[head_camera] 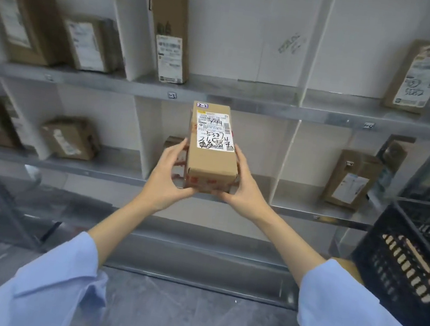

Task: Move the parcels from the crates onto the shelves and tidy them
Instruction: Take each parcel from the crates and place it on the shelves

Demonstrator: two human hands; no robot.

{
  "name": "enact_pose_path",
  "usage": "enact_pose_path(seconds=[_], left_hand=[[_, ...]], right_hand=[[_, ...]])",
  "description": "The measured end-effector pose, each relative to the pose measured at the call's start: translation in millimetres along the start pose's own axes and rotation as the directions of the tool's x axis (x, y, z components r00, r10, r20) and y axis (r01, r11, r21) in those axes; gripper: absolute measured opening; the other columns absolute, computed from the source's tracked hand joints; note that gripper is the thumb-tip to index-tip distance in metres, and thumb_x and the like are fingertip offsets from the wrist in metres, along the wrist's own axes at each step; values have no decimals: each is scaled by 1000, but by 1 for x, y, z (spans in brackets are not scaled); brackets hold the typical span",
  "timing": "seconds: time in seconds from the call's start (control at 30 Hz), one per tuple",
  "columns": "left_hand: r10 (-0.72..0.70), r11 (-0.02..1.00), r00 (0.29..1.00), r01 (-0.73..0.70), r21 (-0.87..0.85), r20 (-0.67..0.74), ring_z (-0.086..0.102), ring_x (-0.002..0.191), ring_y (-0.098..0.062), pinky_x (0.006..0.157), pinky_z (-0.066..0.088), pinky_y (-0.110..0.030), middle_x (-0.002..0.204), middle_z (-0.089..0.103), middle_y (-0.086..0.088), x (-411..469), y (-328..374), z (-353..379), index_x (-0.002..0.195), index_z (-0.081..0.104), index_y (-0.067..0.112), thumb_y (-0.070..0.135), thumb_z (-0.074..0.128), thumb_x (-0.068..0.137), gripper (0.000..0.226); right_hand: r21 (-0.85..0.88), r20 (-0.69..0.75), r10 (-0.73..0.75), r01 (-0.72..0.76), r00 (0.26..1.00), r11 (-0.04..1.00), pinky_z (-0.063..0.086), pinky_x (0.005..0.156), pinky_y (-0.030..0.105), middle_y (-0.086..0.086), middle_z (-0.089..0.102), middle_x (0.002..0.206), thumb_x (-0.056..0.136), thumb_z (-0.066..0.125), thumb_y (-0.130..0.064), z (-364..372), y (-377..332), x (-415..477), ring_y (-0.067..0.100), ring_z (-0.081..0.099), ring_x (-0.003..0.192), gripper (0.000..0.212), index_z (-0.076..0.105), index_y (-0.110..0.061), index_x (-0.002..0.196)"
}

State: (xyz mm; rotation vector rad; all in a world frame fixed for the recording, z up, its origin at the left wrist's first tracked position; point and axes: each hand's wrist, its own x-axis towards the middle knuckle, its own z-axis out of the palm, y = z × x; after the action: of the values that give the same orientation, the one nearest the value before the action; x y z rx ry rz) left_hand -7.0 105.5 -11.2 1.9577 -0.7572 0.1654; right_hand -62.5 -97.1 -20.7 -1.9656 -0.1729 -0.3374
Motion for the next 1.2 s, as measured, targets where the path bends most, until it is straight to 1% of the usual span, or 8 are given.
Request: enact_pose_path(seconds=[0.07, 0.13, 0.4, 0.6, 0.77, 0.97, 1.1, 1.2], left_hand=[[30, 998, 999, -30, 51, -10, 42, 128, 0, 107, 43, -33, 146, 34, 3, -13, -7, -24, 155, 22, 24, 29, 84, 67, 107], [44, 998, 999, -43, 50, -26, 44, 129, -5, 106, 45, -40, 146, 33, 5, -25, -14, -46, 154, 23, 26, 30, 84, 69, 105], [0, 998, 997, -4, -65, -71, 44, 130, -1, 105, 46, -33, 150, 34, 17, -71, -31, -112, 148, 29, 30, 37, 83, 67, 97], [12, 997, 996, -19, -77, -94, 45, 131, -4, 104, 47, -37, 145, 35, 26, -94, -42, -146, 145, 29, 31, 35, 82, 65, 96], [24, 999, 993, -30, -44, -118, 43, 130, 4, 101, 45, -20, 149, 29, 24, -109, -49, -169, 149, 22, 35, 38, 82, 66, 104], [30, 999, 990, -32, -17, -134, 41, 134, -3, 103, 44, -21, 152, 28, 13, -120, -59, -188, 149, 21, 35, 13, 85, 71, 104], [18, 1000, 993, -18, 3, -113, 41, 135, -5, 106, 42, -22, 151, 33, 9, -123, -65, -196, 148, 18, 31, 12, 85, 70, 105], [17, 1000, 995, -15, 16, -97, 40, 135, -2, 108, 39, -22, 150, 33, 13, -123, -68, -200, 147, 16, 32, 14, 86, 70, 106]], right_hand=[[0, 11, -34, 34, 999, 999, 39, 98, 11, -21, 36, 145, 75, 82, -6, 24, -11, 3, -14, 40, 127, 110, 8, -28, 154], [-7, 22, -65, 65, 998, 998, 39, 93, 6, -15, 37, 150, 75, 83, -5, 47, -22, 4, -8, 44, 128, 113, 6, -27, 156], [0, 77, -97, 97, 992, 995, 38, 114, 42, -6, 30, 157, 69, 88, -14, 116, -60, 1, 9, 37, 141, 116, 9, -24, 153], [14, 89, -110, 109, 990, 994, 35, 116, 43, -5, 28, 157, 68, 88, -14, 155, -82, -2, 8, 35, 142, 115, 9, -20, 151], [2, 139, -78, 79, 987, 997, 29, 119, 36, -24, 16, 158, 64, 92, -32, 177, -99, -2, -2, 25, 144, 134, -5, -35, 155], [19, 122, -66, 64, 990, 998, 37, 115, 44, -17, 32, 154, 84, 75, -41, 196, -118, 0, 1, 35, 136, 92, 17, -33, 155], [13, 126, -63, 62, 990, 998, 39, 107, 26, -35, 35, 137, 84, 77, -29, 202, -119, 4, -9, 42, 125, 89, 19, -29, 152], [18, 127, -56, 54, 990, 998, 38, 110, 30, -21, 35, 146, 82, 79, -25, 208, -116, 7, 1, 41, 130, 92, 18, -28, 150]])
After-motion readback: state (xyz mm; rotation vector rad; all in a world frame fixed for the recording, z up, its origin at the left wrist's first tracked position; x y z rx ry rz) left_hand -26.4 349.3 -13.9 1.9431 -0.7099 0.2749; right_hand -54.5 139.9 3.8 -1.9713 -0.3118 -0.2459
